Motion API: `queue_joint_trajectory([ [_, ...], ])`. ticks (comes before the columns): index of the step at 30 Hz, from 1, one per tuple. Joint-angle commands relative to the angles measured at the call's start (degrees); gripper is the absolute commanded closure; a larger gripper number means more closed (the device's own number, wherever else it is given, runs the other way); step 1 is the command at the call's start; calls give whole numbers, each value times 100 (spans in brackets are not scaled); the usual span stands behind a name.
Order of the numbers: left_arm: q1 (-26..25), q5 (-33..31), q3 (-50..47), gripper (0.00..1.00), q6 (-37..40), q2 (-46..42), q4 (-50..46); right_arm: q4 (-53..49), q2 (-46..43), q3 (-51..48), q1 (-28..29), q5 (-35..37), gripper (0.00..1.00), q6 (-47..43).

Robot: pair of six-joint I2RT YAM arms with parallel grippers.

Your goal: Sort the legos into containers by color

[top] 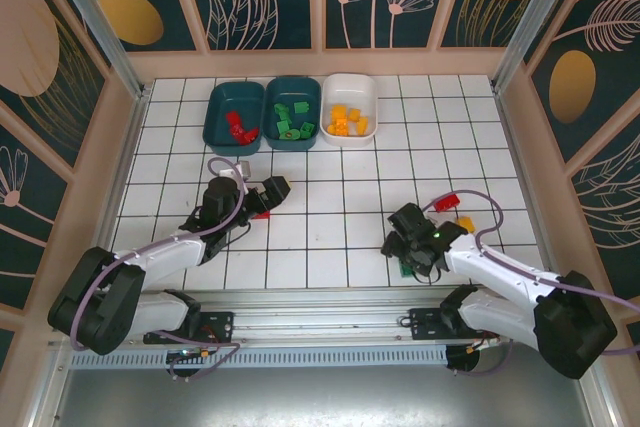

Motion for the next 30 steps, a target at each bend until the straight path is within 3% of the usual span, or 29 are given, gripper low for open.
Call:
queue_joint_trajectory([
  [1, -41, -55, -33, 3, 160, -47, -99, -129, 28, 53, 171, -142, 27, 125],
  [5, -45, -26, 12, 3, 174, -16, -116, -230, 195, 77, 338, -109, 27, 140],
  [8, -44, -53, -15, 3, 182, -7, -99, -301, 305, 104, 413, 72, 34, 172],
  [10, -42, -43, -16, 3, 184, 11, -94, -268, 310, 113, 422, 188, 45, 159],
  [12, -44, -65, -16, 3, 197, -16, -146, -189, 312, 162, 439, 273, 69, 138],
  [15, -44, -227, 26, 3, 266, -126, -362, -30, 385, 430, 488, 447, 80, -43],
  [18, -35, -861, 116, 1, 274, -375, -927, 213, 644, 1032, 510, 803, 83, -435],
  [23, -20, -2942, 40, 2, -362, -1046, -2108, 1806, 1801, 2328, 532, 1351, 84, -1400],
  [27, -10, -3773, -102, 2, -818, -1560, -2764, 3257, 3256, 3528, 505, 1497, 84, -2352],
  [30, -8, -4079, -183, 2, -830, -1921, -3115, 3483, 4423, 4862, 321, 1345, 84, -2754],
])
